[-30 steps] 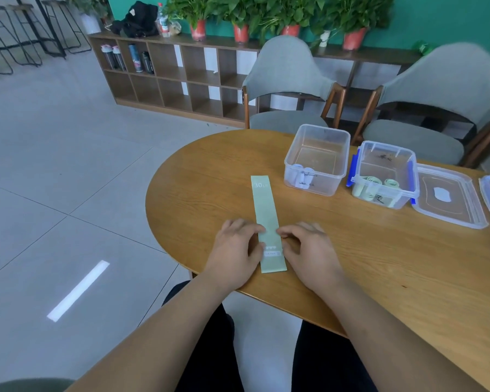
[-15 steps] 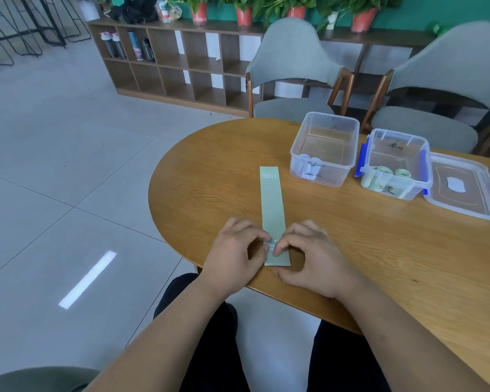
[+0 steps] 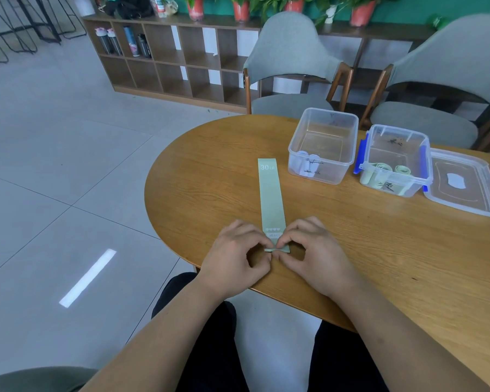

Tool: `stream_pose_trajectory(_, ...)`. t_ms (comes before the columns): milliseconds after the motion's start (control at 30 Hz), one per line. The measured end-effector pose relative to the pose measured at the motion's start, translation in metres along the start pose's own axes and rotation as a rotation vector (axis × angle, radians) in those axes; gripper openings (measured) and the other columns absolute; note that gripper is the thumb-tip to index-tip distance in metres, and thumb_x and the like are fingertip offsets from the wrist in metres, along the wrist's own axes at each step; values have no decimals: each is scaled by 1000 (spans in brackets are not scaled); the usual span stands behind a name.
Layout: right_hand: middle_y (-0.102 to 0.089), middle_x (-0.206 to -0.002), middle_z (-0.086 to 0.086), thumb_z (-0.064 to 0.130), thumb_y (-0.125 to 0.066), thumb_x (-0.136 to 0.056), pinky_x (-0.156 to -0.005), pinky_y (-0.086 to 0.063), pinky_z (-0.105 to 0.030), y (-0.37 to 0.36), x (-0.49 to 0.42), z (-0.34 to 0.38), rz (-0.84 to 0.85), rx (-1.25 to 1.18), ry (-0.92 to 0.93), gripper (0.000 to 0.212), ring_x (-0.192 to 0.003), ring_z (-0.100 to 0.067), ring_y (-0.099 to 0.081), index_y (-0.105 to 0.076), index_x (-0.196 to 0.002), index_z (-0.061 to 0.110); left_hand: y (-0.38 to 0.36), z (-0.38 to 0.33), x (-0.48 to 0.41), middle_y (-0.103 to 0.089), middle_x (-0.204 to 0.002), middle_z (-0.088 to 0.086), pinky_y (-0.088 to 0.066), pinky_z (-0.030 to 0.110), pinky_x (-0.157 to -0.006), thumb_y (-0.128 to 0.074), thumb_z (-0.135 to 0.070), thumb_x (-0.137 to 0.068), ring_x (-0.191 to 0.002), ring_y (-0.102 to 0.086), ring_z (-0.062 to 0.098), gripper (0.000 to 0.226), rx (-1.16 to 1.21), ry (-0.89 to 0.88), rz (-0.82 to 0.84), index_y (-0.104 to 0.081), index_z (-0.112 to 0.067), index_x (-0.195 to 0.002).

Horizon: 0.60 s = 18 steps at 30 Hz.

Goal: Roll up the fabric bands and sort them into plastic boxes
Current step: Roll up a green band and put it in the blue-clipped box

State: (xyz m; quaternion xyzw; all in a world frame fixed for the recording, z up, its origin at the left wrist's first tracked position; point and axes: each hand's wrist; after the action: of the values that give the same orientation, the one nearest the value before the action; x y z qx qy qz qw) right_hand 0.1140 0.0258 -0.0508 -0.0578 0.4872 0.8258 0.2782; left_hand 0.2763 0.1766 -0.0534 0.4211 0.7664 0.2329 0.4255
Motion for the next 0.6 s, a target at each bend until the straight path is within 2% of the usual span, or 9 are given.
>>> stream_pose_trajectory(133, -60, -97, 22, 44, -78, -87, -87, -45, -24, 2, 1, 1, -17, 20, -20, 14, -102, -6, -53, -76, -96, 34, 0, 1, 0, -69, -100, -17, -49, 38, -92, -77, -20, -89, -104, -59, 12, 14, 3, 14, -8, -77, -26, -102)
stream_pose_trajectory(267, -64, -96, 21, 32, -78, -88, -87, -50, -33, 2, 2, 0, -17, 3, -6, 14, -99, -7, -57, -75, -101, 34, 1, 0, 0, -70, -100, -17, -51, 36, -91, -77, -19, -91, -103, -60, 9, 15, 21, 39, -28, -76, -25, -105)
stream_pose_trajectory(367, -66, -92, 21, 25, -80, -88, -83, -52, -33, 3, 3, -1, -45, -45, -29, 16, -96, -6, -61, -74, -100, 32, 3, -2, 0, -69, -96, -18, -52, 34, -89, -79, -20, -91, -100, -60, 6, 15, 55, 83, -42, -76, -27, -104)
stream_pose_trajectory(600, -65, -90, 20, 25, -80, -89, -82, -52, -33, 2, 2, -2, -61, -64, -37, 11, -96, -6, -60, -75, -97, 31, 3, -2, -2, -66, -91, -18, -51, 32, -86, -79, -21, -90, -96, -58, 8, 9, 23, 66, -43, -75, -25, -98)
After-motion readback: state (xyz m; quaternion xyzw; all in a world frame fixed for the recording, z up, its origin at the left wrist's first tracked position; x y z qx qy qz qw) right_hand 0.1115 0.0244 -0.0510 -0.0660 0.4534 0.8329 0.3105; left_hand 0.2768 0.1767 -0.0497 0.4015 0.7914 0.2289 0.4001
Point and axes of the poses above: each hand's wrist, its own x-axis away from the middle knuckle, its own y-axis out of the back of the hand, z = x × y
